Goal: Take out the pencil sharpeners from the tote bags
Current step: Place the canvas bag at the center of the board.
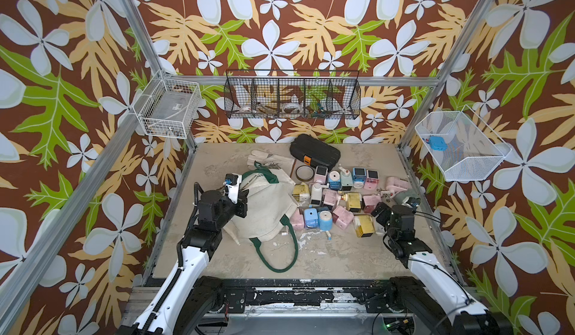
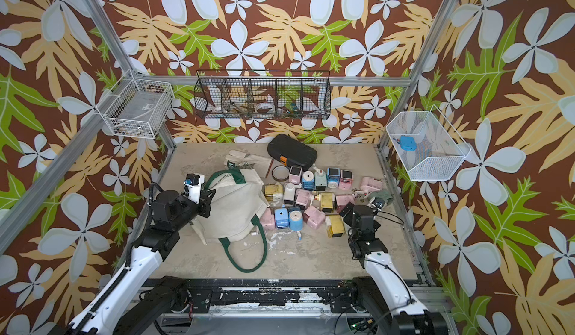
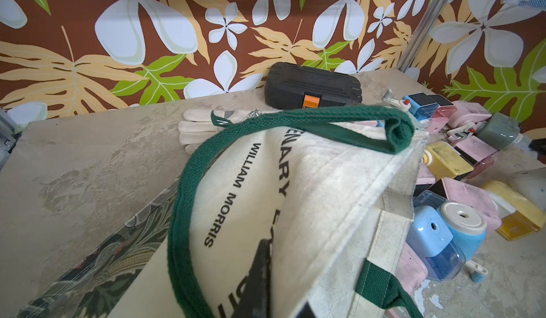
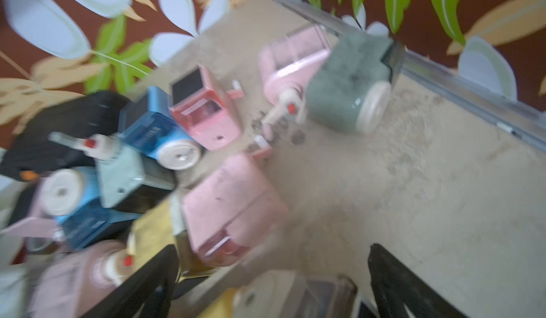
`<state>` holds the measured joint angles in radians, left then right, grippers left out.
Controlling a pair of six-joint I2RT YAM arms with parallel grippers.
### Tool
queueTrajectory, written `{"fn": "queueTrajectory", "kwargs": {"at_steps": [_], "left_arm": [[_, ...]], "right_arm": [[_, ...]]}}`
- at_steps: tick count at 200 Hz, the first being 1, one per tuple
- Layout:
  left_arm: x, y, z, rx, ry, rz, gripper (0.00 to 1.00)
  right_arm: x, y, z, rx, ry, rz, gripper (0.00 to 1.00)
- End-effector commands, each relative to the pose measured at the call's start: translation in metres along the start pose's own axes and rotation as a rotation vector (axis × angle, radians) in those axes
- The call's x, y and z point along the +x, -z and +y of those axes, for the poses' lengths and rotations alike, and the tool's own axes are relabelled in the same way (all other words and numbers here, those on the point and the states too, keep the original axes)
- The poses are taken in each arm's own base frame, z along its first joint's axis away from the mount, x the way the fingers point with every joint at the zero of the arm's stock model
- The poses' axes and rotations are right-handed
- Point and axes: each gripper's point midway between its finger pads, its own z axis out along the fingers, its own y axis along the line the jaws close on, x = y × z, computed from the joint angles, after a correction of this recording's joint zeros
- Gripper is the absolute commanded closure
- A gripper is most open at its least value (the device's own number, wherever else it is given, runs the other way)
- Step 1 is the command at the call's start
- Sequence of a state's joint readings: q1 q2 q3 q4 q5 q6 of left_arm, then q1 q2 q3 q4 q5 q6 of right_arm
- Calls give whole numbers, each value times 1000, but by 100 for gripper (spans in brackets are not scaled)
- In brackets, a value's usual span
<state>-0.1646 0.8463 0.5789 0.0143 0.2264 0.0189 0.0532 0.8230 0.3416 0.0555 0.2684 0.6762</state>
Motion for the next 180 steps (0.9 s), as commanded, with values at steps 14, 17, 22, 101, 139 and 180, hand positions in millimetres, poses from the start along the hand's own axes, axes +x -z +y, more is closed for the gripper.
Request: {"fn": "queueTrajectory", "kwargs": {"at_steps": [14,17,22,101,139,180], "left_arm": [[-3,-6,-1,19,55,1,100],[-1,-8,-1,20,57,8,100],[1,-11,0,18,60,21,100],[1,-28,7,-6,84,34,95],[-11,-40,14,-28,175,-32,90],[-2,-54,17,-19,210,-37,66]], "right_arm": [[-25,34,18,-101,-7,-56,0],[-26,37,20,-113,-9,-61,0],[-29,40,21,-126,-10,-70,0],[-7,29,33,-211,-13,-5,1],[-3,30,38,-239,-11,16,1],[-3,33,41,-265,-15,11,1]]}}
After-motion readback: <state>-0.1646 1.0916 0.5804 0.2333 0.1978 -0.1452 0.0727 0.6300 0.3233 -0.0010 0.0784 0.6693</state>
